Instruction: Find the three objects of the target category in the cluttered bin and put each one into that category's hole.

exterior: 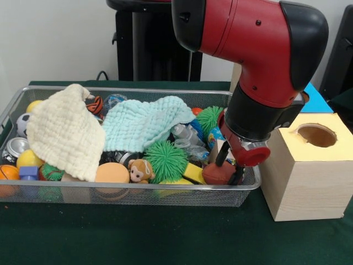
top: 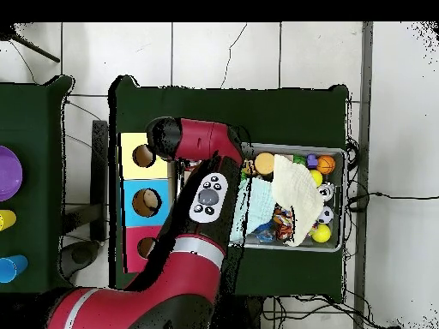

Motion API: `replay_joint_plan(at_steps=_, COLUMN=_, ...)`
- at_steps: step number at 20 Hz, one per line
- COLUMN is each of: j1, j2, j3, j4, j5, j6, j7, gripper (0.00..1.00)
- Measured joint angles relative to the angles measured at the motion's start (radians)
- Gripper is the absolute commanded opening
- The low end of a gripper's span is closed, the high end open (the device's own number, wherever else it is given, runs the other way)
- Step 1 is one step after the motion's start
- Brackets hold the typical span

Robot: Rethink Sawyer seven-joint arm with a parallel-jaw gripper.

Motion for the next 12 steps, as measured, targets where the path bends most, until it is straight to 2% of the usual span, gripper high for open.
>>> replay_joint_plan(at_steps=12, j1=0.001, j2=0.012, j3=-0.003, j4=-0.002, j5=0.015, j6=-0.004, j7=0.000, gripper=1.00)
